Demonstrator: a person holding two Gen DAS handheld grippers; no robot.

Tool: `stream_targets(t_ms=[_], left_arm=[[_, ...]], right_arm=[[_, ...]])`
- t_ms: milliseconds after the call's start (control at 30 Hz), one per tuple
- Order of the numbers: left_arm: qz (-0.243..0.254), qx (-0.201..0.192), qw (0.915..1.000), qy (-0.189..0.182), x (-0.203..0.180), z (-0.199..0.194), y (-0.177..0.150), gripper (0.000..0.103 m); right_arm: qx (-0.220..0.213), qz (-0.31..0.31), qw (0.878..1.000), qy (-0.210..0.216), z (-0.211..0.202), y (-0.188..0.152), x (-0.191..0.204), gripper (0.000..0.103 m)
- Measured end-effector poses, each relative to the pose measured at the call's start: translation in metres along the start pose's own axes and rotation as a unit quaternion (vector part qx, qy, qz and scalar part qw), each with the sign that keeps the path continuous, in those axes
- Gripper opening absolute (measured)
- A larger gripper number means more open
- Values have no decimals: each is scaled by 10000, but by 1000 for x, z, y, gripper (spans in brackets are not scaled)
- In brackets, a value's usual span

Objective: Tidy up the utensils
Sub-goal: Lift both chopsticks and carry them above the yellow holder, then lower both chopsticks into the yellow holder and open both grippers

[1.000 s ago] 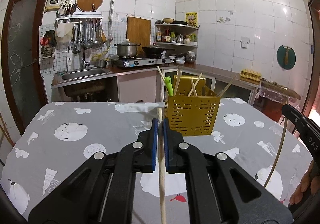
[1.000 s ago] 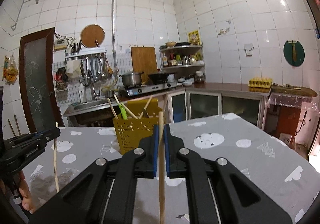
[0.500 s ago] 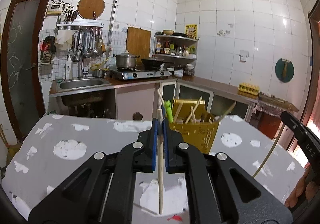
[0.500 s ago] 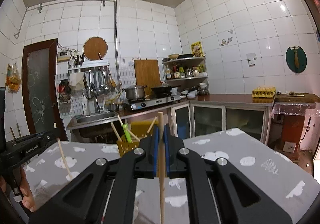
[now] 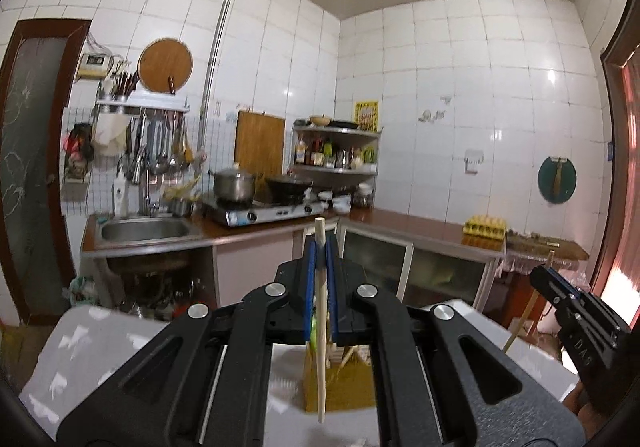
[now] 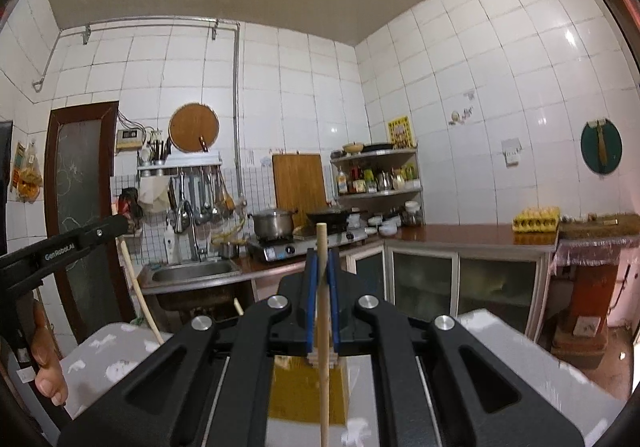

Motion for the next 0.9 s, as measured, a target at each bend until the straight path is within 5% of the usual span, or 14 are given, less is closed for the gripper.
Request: stream_targets(t_ms=[467, 900], left_arm=[[-16, -622, 9979, -188, -25, 58, 62, 4], [159, -322, 9992, -200, -25, 141, 3, 4]], right_arm=[[-575, 10, 9983, 42, 66, 58, 10, 6], [-407, 71, 9991, -71, 133, 8, 7, 6]])
Point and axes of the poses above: each gripper's, at about its wrist camera, not at the fingertips, and z roughly the way its jaws point, x to its left, y to its top, the point moved 5 cm from there along z, roughly the way its jaws point, and after that the axes turned 1 degree about -x, right-handed, at the moved point
